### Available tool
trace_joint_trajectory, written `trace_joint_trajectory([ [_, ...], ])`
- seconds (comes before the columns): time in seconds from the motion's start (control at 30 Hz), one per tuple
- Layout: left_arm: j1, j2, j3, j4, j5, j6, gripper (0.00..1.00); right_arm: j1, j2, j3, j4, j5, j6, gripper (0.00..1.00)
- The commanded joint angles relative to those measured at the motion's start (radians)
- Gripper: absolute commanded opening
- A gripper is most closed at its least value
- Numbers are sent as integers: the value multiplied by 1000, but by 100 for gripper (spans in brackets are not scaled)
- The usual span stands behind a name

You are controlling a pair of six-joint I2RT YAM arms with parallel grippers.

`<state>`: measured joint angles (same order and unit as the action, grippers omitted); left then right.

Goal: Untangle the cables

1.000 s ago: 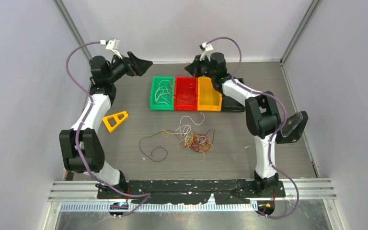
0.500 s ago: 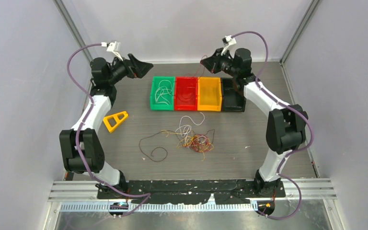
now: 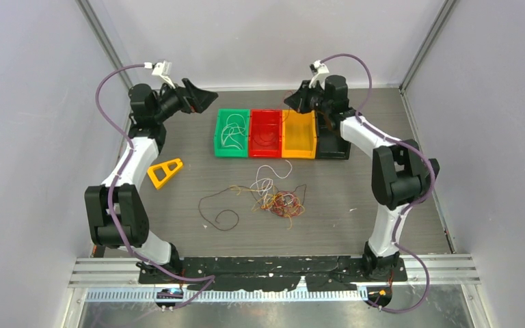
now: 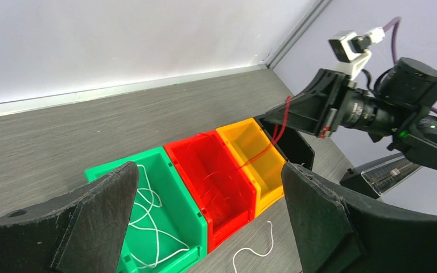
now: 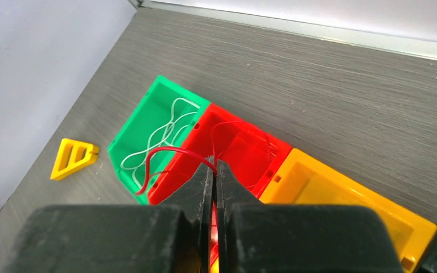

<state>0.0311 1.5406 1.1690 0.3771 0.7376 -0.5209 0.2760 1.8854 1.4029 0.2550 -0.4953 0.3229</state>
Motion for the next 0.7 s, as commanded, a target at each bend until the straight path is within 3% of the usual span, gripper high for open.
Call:
trace_joint_trajectory([
  [0.0,15,-25,-2,42,4,-8,98,23,69,98,-2,69,11,5],
  [0.33,19,-10,-30,57,25,10,97,103,198,186,140,182,-237,5],
  [0.67,30,-31,-41,22,35,51,98,214,184,138,-57,325,-620,5],
])
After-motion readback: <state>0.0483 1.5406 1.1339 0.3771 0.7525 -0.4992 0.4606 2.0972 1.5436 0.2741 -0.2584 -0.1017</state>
